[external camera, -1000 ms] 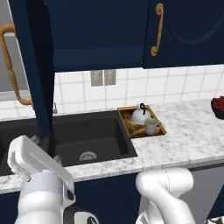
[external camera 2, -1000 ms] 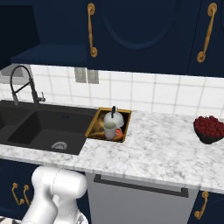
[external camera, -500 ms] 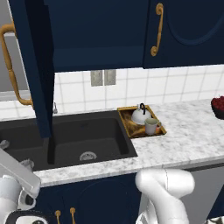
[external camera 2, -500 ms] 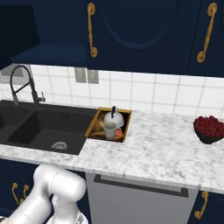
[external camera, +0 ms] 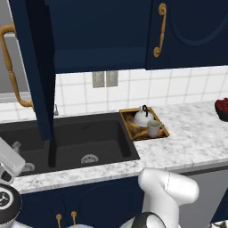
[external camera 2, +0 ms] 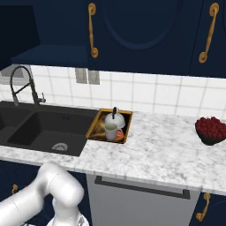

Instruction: Pick the kettle from the counter and place it on the tray. Then pick the mug from the cabinet and place it on the tray. Then close the cabinet doors.

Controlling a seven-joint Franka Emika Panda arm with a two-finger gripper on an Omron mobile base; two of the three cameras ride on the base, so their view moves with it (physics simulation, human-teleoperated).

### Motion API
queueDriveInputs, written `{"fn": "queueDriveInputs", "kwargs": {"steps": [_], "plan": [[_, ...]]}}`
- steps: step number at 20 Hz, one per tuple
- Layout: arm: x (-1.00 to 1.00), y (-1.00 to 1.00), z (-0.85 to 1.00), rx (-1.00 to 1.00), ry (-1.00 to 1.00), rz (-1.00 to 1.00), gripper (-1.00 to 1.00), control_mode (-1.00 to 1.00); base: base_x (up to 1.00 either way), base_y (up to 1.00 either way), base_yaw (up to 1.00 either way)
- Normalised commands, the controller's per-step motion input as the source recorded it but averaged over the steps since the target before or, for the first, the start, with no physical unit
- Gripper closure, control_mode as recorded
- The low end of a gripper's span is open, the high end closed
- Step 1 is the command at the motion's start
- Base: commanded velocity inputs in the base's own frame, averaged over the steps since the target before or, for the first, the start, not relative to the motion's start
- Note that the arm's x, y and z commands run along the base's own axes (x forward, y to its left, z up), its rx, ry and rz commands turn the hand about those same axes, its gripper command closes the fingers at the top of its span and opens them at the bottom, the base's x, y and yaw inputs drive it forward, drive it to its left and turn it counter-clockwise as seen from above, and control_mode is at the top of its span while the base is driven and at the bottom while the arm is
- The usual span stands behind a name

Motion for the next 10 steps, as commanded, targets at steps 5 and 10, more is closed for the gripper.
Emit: {"fn": "queueDriveInputs", "kwargs": {"steps": [5, 10], "plan": [[0.77, 0.02, 0.00, 0.06, 0.00, -0.09, -1.00, -1.00, 0.00, 0.00, 0.00], [0.58, -0.03, 0.09, 0.00, -0.02, -0.09, -1.00, -1.00, 0.00, 0.00, 0.00]]}}
